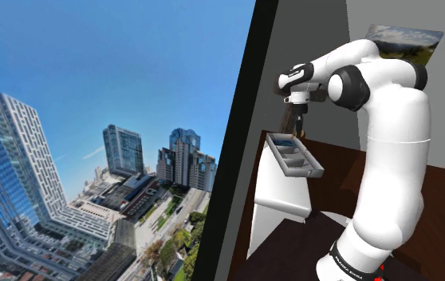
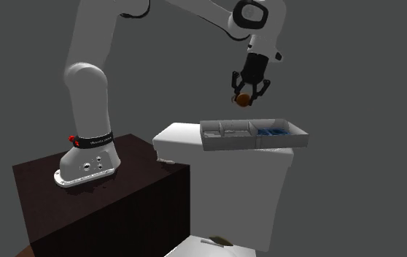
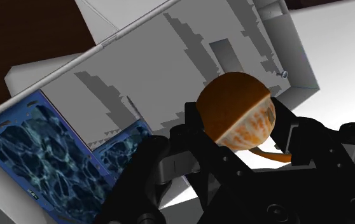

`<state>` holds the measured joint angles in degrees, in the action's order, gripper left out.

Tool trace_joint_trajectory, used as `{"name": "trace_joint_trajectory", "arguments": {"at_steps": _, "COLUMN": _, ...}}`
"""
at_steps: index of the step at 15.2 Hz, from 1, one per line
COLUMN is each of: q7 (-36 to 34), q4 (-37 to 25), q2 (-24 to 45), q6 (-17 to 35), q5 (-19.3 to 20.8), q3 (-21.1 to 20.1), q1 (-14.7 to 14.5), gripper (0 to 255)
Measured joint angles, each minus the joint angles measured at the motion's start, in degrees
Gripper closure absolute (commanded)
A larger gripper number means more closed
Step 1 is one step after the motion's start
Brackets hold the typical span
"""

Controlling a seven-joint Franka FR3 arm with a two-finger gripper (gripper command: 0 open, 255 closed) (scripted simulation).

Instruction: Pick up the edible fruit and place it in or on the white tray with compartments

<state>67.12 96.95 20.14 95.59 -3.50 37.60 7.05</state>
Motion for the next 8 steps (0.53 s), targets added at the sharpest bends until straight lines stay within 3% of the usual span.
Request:
{"name": "trace_joint_trajectory", "arguments": {"at_steps": 3, "q7": 2.72, "q4": -8.71, "q2": 6.53, "q6": -2.88, "q5": -2.84, "q3": -0.59, "q1": 3.67, "gripper": 255}}
{"name": "trace_joint_trajectory", "arguments": {"at_steps": 8, "q7": 3.3, "q4": -9.05, "q2": 9.07, "q6": -1.0, "q5": -4.06, "q3": -1.2, "q1": 4.62, "gripper": 255}}
